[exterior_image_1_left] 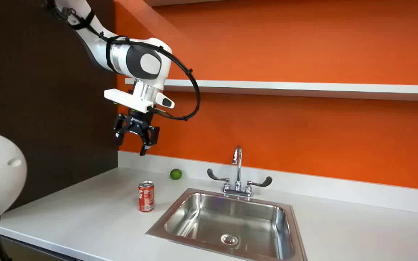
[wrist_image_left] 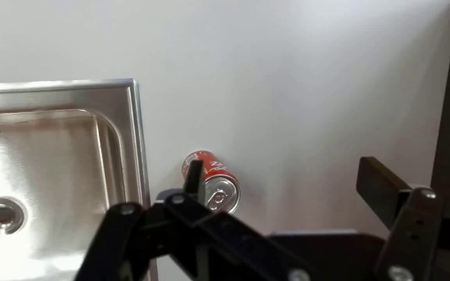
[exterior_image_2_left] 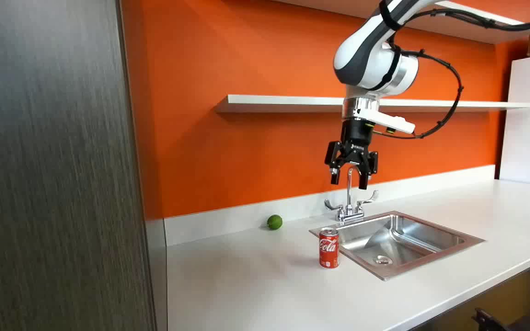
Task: Put the red can in the sink.
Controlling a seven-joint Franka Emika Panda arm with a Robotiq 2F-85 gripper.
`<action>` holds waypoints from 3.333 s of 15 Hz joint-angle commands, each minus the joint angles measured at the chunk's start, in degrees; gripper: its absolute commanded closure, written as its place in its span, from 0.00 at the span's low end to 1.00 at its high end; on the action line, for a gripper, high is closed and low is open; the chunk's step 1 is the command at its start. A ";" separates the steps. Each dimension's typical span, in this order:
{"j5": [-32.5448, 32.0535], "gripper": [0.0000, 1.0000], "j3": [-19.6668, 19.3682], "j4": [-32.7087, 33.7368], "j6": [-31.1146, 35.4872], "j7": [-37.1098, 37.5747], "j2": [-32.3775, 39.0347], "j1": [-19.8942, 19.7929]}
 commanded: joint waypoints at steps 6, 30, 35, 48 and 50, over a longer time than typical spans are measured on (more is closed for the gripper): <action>-0.05 0.00 1.85 0.76 2.45 1.91 1.48 -1.23; -10.81 0.00 6.03 8.94 14.90 14.90 25.23 -1.23; -10.09 0.00 6.34 11.44 15.22 13.71 29.12 -1.47; -9.68 0.00 6.40 14.17 15.56 14.08 33.57 -1.62; -9.59 0.00 6.38 14.08 15.61 14.12 33.62 -1.66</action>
